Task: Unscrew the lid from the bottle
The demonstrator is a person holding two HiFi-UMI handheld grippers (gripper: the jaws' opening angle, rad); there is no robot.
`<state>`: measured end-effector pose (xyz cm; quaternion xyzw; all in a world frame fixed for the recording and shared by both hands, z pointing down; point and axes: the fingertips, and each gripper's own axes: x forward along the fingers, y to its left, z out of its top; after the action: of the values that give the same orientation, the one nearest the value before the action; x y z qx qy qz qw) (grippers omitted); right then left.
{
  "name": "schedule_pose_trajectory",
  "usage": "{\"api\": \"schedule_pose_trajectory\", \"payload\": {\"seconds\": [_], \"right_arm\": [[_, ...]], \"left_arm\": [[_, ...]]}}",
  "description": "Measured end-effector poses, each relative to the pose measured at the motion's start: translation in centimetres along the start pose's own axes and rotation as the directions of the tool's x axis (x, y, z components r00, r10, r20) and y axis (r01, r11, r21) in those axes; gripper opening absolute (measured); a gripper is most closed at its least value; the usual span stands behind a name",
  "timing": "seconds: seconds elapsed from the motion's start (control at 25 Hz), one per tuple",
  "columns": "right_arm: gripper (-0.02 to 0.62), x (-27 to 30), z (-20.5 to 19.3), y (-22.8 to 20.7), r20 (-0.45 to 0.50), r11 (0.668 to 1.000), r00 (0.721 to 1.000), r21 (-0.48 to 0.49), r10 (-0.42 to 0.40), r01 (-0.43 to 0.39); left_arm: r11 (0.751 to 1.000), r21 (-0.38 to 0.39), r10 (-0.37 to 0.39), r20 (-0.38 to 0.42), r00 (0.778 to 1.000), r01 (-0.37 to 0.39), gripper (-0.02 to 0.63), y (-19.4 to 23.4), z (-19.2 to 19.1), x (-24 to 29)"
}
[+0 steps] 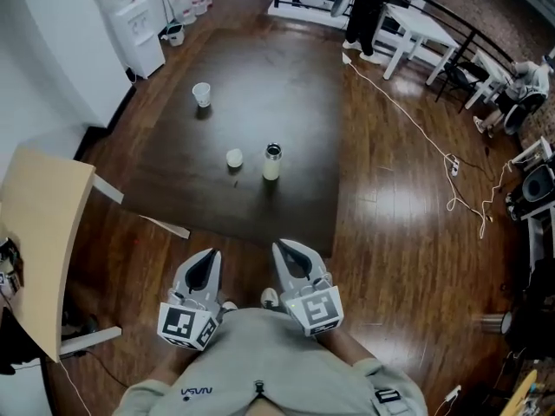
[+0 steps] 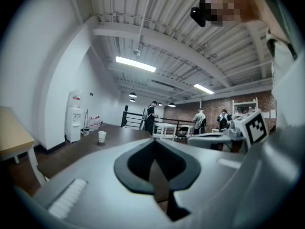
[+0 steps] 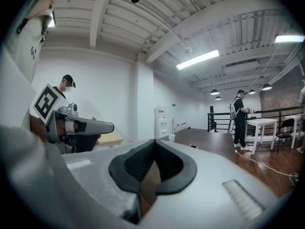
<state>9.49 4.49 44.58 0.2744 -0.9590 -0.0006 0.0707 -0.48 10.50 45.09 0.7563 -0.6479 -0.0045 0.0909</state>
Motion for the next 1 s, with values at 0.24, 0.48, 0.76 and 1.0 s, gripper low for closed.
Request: {"api": "schedule_pose_trajectory", "payload": {"seconds": [0.24, 0.48, 0.76, 1.0], "right_arm": [[0.000, -1.1, 0.3, 3.4, -0.051, 1.000, 0.999, -0.009, -0.008, 0.007], [0.000, -2.7, -0.2, 6.6, -0.094, 0.999, 0.994, 0.005, -0.047, 0.048], [0.000, -6.0, -1.0, 6.7, -0.075, 0.999, 0.996, -0.020, -0.043, 0.041], [0.000, -9.6, -1.0, 5.8, 0.001, 0.998, 1.000, -0.054, -0.015, 0.015]], "left_arm": [[1.000, 0.011, 0.008, 0.021, 1.000, -0.009, 0.003, 0.2, 0.7, -4.0], [0.999, 0.009, -0.047, 0.017, 0.999, 0.046, 0.002, 0.2, -0.1, -6.8], [0.999, 0.018, -0.052, 0.059, 0.997, 0.051, 0.003, -2.8, -0.5, -7.6], [1.000, 0.008, -0.021, 0.078, 0.997, 0.020, 0.003, -7.2, -1.9, -7.7]]}}
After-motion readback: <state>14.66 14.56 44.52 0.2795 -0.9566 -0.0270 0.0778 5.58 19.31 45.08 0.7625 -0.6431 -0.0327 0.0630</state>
